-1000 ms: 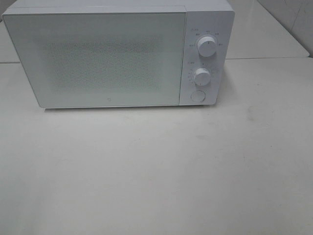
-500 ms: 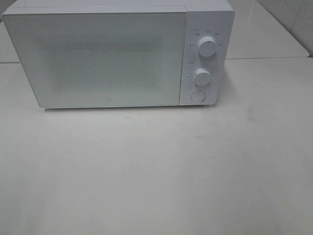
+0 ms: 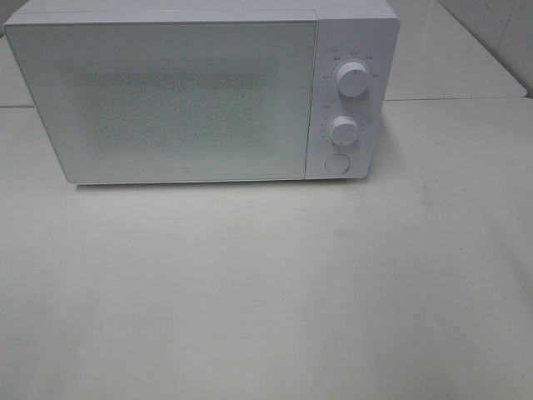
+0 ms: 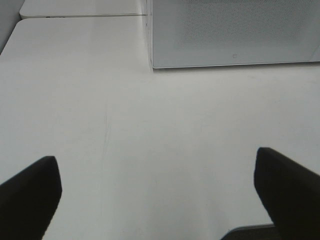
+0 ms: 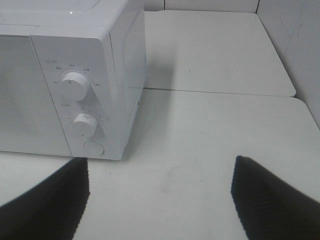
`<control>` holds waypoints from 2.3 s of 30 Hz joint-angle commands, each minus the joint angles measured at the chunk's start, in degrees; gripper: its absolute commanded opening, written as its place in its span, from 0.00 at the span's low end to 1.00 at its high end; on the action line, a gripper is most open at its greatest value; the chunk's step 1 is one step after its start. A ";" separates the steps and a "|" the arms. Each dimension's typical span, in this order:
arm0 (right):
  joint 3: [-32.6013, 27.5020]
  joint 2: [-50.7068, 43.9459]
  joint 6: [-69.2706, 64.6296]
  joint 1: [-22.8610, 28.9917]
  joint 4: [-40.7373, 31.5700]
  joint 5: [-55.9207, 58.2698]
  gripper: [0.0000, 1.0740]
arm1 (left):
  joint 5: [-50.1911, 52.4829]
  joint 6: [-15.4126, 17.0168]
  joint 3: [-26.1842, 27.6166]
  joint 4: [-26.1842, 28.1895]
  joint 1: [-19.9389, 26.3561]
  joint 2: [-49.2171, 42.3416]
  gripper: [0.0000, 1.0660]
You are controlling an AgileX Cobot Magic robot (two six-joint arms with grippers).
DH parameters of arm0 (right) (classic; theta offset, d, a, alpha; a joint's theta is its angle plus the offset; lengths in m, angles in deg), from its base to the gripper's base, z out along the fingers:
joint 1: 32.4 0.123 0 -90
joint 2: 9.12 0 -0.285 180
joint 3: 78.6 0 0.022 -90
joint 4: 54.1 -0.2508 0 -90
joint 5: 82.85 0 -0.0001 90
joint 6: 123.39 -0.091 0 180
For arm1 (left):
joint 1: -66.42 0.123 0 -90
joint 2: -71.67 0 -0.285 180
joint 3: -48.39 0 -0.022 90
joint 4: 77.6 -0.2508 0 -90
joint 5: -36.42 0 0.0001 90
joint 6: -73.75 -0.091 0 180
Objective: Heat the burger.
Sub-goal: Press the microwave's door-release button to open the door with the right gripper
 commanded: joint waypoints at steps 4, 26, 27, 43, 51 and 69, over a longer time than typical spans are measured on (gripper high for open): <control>-0.11 6.82 0.34 -0.52 0.06 -9.11 0.71 | 0.57 0.29 -0.11 -0.11 -0.34 -0.52 0.94; -6.53 29.97 0.34 -0.34 0.00 -47.96 0.71 | 0.57 0.29 -0.11 -0.11 -0.34 -0.52 0.94; -6.53 29.97 0.34 -0.34 0.00 -47.96 0.71 | 0.57 0.29 -0.11 -0.11 -0.34 -0.52 0.94; -13.64 52.60 6.70 17.07 -17.42 -77.46 0.71 | 0.57 0.29 -0.11 -0.11 -0.34 -0.52 0.94; -11.63 59.42 4.18 24.35 -22.00 -82.45 0.71 | 0.57 0.29 -0.11 -0.11 -0.34 -0.52 0.94; -3.61 68.47 6.59 37.82 -36.21 -84.17 0.71 | 0.57 0.29 -0.11 -0.11 -0.34 -0.52 0.94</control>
